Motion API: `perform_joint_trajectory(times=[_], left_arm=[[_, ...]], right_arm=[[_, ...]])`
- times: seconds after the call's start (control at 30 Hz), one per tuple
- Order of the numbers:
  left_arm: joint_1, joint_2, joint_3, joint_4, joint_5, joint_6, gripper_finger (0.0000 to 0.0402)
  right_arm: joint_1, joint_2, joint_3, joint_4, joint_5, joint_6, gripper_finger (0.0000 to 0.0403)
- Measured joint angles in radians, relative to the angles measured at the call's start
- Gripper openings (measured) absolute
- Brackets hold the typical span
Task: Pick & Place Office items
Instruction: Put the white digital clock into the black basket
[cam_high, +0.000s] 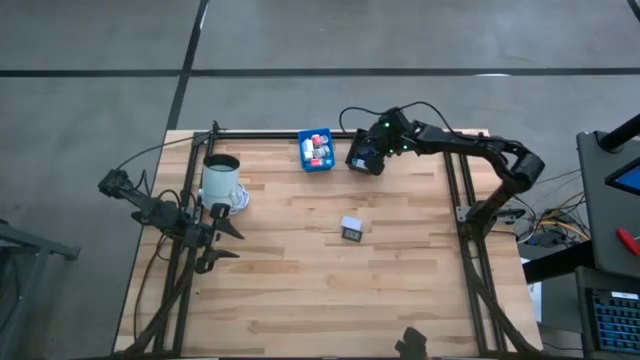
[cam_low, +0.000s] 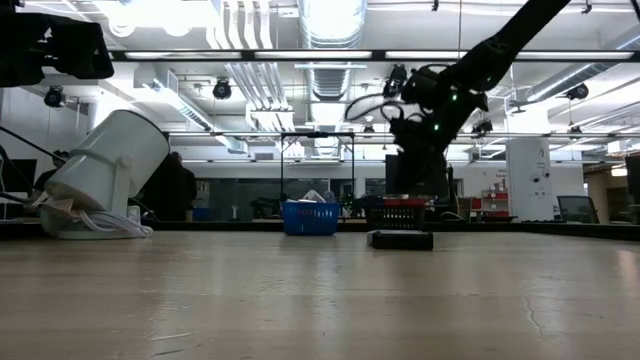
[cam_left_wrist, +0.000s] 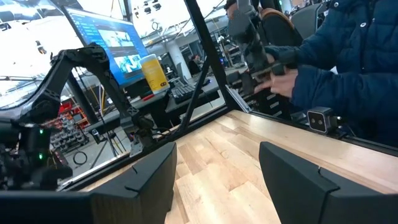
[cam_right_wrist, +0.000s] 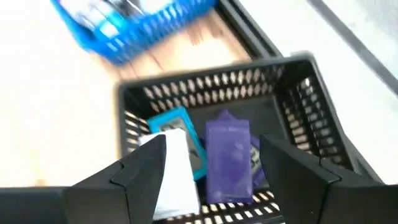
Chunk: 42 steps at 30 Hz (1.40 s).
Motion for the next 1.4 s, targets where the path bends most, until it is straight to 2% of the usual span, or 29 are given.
perform_joint_trajectory(times=[0.17, 0.33, 0.47, 0.73, 0.9, 1.2, 1.4], left_arm=[[0.0, 0.0, 0.0, 0.0, 0.0, 0.0, 0.0234], [0.0, 0.0, 0.0, 0.0, 0.0, 0.0, 0.0234], [0.0, 0.0, 0.0, 0.0, 0.0, 0.0, 0.0234], [0.0, 0.0, 0.0, 0.0, 0.0, 0.0, 0.0234], [0.0, 0.0, 0.0, 0.0, 0.0, 0.0, 0.0234], [0.0, 0.0, 0.0, 0.0, 0.0, 0.0, 0.0234], [0.0, 0.0, 0.0, 0.0, 0.0, 0.0, 0.0234]], right_arm=[[0.021, -0.093, -0.011, 0.001, -0.079, 0.0, 0.0252], [0.082, -0.179, -0.029, 0.002, -0.079, 0.002, 0.0258], [0.133, -0.238, -0.048, 0.006, -0.074, 0.065, 0.0256], [0.275, -0.307, -0.109, 0.055, -0.062, 0.109, 0.0254], [0.395, -0.32, -0.205, 0.234, 0.057, 0.166, 0.0252], [0.591, -0.33, -0.333, 0.379, 0.248, 0.189, 0.0251], [0.697, -0.327, -0.46, 0.559, 0.354, 0.236, 0.0251]])
